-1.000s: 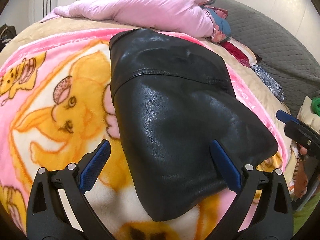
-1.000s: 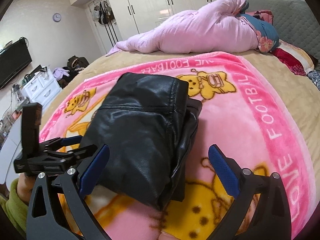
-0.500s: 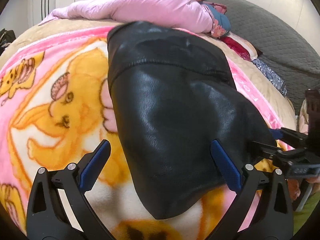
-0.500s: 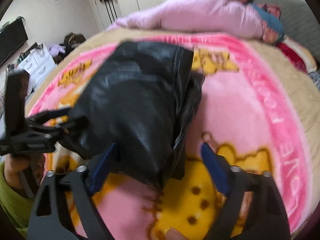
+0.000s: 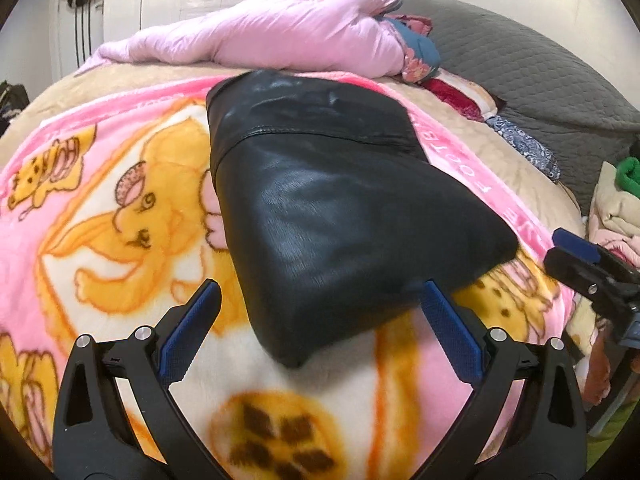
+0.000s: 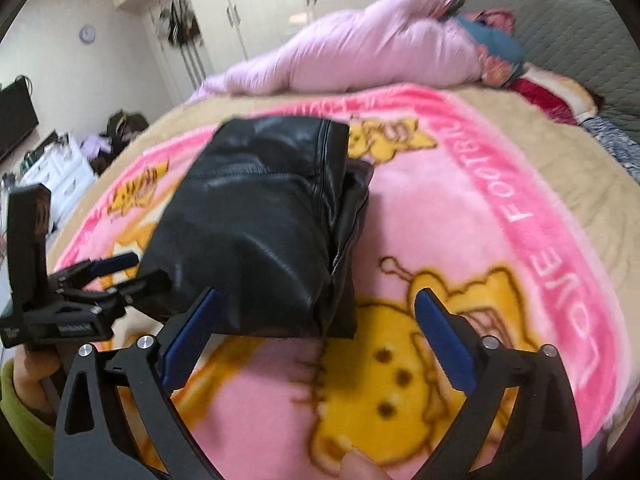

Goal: Fold large clothes

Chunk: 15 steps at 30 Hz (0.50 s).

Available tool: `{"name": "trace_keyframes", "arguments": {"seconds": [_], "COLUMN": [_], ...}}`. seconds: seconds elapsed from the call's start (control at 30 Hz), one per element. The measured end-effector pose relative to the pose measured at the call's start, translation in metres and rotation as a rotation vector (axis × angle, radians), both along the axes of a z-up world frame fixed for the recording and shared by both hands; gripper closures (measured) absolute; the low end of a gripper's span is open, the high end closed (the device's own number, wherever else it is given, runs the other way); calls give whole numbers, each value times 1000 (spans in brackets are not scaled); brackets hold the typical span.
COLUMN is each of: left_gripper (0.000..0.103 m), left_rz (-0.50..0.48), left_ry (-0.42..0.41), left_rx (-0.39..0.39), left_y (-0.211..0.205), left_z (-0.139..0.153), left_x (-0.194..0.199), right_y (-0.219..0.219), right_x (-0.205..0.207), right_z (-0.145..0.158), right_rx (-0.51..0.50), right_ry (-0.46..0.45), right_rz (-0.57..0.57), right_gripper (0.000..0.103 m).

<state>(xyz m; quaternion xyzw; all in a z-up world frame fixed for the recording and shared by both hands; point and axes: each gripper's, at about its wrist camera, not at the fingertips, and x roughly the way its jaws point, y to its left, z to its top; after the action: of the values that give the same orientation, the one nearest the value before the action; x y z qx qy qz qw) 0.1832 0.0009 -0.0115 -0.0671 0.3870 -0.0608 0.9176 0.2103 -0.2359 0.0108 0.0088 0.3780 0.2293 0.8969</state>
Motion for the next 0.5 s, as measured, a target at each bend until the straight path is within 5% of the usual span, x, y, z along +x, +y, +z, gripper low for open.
{"name": "trace_keyframes", "arguments": {"seconds": [0.5], "left_gripper": [9], "left_rz": [53], "left_ry": [-94], "left_rx": [56], "left_y": [-9], "left_z": [-4], "left_x": [-84], "right_y": [-5], "right_x": [-103], "right_z": [11], "right_rx": [-52], "right_ry": [-148], "right_rz": [-67], "right_gripper": [4]}}
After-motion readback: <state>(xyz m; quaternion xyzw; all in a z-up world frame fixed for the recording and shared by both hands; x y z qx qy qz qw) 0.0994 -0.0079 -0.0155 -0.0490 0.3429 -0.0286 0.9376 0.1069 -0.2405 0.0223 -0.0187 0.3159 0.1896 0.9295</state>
